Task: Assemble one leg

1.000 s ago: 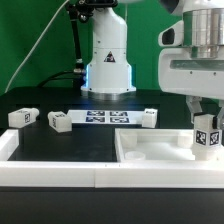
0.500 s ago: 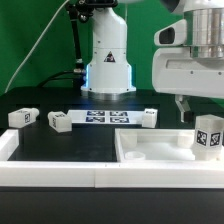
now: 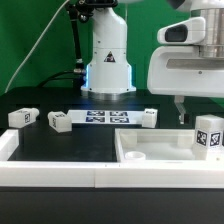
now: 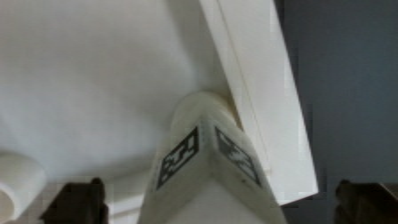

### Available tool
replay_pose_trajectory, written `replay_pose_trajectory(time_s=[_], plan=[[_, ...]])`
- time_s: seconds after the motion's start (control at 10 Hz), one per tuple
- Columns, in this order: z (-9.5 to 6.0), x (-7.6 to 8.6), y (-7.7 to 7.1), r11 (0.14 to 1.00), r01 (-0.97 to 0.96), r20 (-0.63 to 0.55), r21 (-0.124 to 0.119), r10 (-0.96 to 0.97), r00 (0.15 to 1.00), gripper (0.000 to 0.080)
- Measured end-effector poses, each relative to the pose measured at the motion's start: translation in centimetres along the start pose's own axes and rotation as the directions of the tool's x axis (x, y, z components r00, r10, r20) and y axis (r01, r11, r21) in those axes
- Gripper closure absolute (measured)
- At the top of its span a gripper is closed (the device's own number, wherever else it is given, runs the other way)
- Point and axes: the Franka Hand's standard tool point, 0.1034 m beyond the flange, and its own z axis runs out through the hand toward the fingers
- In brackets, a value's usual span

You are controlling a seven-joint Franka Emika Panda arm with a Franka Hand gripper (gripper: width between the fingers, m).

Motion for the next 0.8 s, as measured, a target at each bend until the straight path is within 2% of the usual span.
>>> replay_pose_trajectory(time_s=[0.2, 0.4, 0.8], plan=[[-0.12, 0.12, 0.06, 0.990, 0.142, 0.004, -0.001, -0.142, 0.990, 0.0151], [-0.14, 0.24, 0.07, 0.942, 0.336, -0.001, -0.017, -0.336, 0.942, 0.0151], [-0.10, 0.26, 0.27, 0.866, 0.500, 0.005, -0.020, -0.500, 0.866, 0.0151]])
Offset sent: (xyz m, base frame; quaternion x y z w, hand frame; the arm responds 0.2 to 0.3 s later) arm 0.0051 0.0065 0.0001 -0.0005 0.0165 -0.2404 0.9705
